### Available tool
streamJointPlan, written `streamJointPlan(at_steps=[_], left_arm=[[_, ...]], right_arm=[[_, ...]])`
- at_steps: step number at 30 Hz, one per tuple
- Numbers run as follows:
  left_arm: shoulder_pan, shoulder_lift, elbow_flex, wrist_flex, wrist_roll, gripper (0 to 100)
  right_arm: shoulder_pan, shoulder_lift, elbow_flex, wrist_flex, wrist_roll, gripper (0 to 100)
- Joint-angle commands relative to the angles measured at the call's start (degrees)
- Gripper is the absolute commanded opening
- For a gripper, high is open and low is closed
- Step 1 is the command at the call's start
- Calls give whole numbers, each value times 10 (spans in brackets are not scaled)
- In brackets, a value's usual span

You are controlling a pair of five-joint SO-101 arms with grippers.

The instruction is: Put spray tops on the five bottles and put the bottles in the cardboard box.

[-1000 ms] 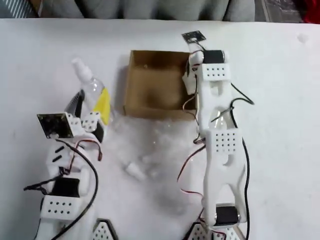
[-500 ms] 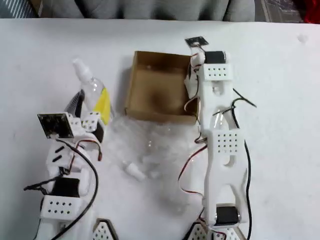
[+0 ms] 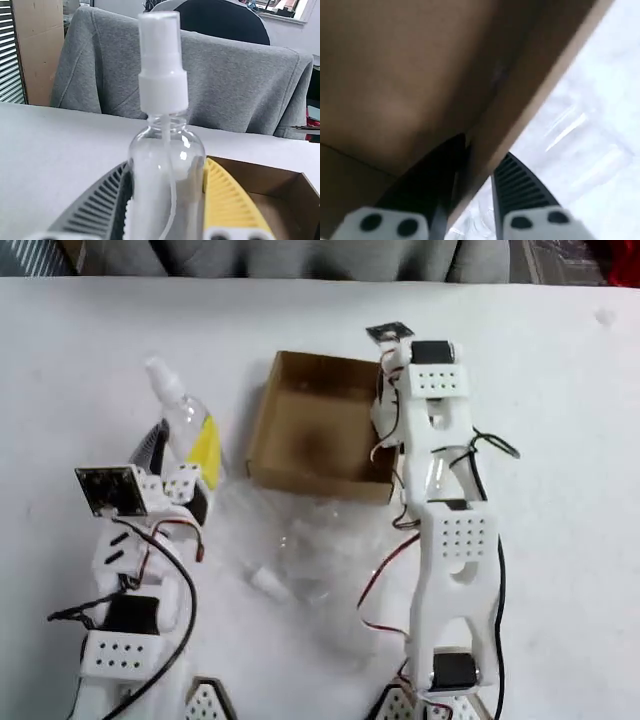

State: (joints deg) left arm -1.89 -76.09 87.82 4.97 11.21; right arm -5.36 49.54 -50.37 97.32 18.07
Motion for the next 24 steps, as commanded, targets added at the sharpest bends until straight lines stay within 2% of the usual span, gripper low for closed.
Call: streamJointPlan(at_steps=[1, 9, 17, 22, 24], left_arm=[[-3, 2, -6, -14, -7, 23], [-1, 2, -6, -14, -7, 23], [-1, 2, -6, -15, -7, 23], [-1, 2, -6, -15, -7, 23], [-1, 2, -6, -15, -7, 23]], right_arm=[[-12, -47, 12, 9, 46, 15], [-4, -56, 49, 12, 50, 15], [-12, -166, 166, 0, 56, 15], [-25, -172, 229, -70, 145, 15], [-26, -172, 258, -103, 154, 20]])
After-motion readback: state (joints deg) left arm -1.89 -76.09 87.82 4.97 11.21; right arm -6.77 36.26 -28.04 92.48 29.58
